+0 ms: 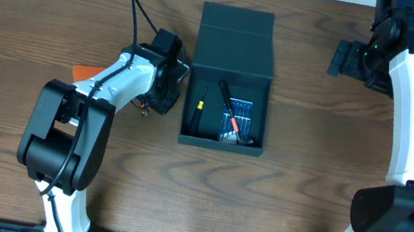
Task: Pack container
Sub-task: 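Lower the left gripper and grasp the red pliers handles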
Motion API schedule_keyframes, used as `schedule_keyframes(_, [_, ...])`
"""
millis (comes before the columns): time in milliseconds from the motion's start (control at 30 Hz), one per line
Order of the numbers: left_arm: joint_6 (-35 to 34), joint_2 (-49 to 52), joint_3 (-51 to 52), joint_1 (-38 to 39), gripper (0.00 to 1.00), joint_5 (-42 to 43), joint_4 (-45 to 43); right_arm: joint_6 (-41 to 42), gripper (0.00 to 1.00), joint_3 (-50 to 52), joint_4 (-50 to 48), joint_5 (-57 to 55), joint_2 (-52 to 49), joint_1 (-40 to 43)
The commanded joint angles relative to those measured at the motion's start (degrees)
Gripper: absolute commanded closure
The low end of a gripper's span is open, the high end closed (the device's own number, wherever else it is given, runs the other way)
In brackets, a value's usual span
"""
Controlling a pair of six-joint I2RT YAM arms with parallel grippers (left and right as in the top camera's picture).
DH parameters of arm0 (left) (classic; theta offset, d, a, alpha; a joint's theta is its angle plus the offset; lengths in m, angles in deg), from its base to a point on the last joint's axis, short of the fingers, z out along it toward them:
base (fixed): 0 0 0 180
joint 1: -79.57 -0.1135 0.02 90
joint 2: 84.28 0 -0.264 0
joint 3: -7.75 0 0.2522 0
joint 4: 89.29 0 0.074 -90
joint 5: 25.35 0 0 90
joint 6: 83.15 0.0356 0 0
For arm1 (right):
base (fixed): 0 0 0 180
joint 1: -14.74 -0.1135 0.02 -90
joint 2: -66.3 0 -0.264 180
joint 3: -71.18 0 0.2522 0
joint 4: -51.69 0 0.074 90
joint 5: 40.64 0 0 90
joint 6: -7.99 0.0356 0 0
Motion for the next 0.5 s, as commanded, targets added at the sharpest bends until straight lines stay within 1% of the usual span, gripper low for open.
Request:
schedule_keyframes(0, [0.31,2.95,0.85,0.02,0.59,-0.79,0.63,0.81,0.01,-1.03,0.09,-0.57,0.39,0.04])
schedule_keyframes(100, [0.33,2.95,0.85,0.02,0.64,-0.81,0.66,0.81,0.01,-1.03,0.09,-0.57,0.39,0.04])
schedule_keyframes(200, [0.33,2.95,0.85,0.02,0.75,-0.81,0.68,0.81,0.01,-1.03,0.09,-0.57,0.39,0.04])
schedule_keyframes(367, [0.33,2.95,0.85,0.02,0.82,-0.81,0.85,0.81,0.01,-1.03,0.09,-0.57,0.39,0.07])
schedule_keyframes(467, [0.33,2.95,0.85,0.02,0.94,-0.83,0.9,0.81,0.01,-1.03,0.09,-0.57,0.39,0.04])
